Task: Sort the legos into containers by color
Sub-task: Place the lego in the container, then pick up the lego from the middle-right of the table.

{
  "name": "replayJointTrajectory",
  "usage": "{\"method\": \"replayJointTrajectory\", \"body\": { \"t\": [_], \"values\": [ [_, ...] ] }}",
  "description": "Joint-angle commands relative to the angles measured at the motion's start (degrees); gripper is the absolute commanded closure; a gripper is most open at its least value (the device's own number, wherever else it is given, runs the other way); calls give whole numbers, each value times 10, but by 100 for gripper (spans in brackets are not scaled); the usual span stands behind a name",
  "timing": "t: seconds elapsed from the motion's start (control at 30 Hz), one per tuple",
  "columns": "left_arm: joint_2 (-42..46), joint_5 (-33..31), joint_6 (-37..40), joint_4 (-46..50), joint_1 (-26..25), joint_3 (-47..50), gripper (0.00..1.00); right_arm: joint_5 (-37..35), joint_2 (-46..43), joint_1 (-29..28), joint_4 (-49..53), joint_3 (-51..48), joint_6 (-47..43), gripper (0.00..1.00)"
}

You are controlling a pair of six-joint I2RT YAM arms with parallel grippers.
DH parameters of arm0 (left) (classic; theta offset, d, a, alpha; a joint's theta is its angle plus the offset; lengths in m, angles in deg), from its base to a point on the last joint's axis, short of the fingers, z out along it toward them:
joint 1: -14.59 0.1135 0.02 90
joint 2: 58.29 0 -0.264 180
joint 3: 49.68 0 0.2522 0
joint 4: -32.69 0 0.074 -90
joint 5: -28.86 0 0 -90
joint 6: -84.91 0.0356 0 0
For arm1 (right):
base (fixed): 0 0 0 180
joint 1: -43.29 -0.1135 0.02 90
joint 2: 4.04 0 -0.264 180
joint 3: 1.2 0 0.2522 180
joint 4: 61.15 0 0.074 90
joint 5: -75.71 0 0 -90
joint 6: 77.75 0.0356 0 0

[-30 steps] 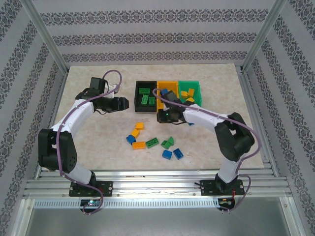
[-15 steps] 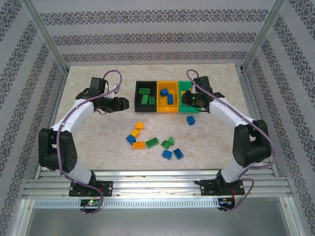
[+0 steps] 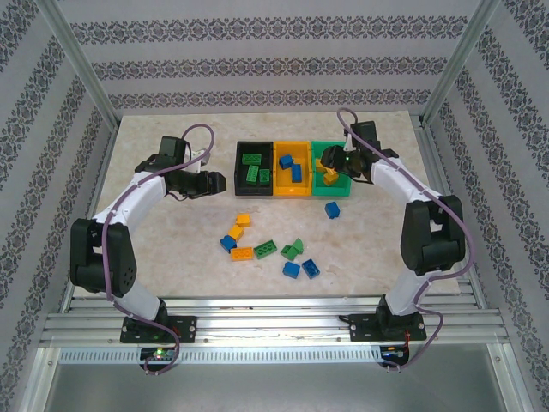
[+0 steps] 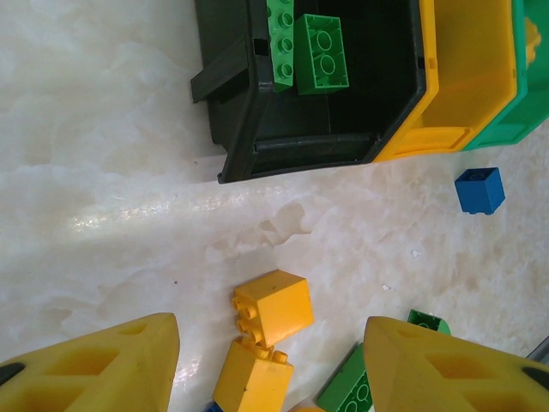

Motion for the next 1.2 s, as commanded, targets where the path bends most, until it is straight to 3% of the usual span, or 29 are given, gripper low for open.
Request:
{"method": "replayJointTrajectory", "body": {
  "t": [0.0,0.57,0.87,1.17],
  "values": [
    [-7,14,3,8,9,-4,41,3,17,-20,12,1,-13,47],
    [-28,32,-5,2,7,-2,41,-43,-63,-81,-31,-127,-66,45],
    [-33,38,-7,2,7,-3,41,-61,-112,-72,10,-195,-90,44],
    [-33,42,-8,2,6,-4,41,-78,-105,-48,41,-205,-102,43]
  ]
}}
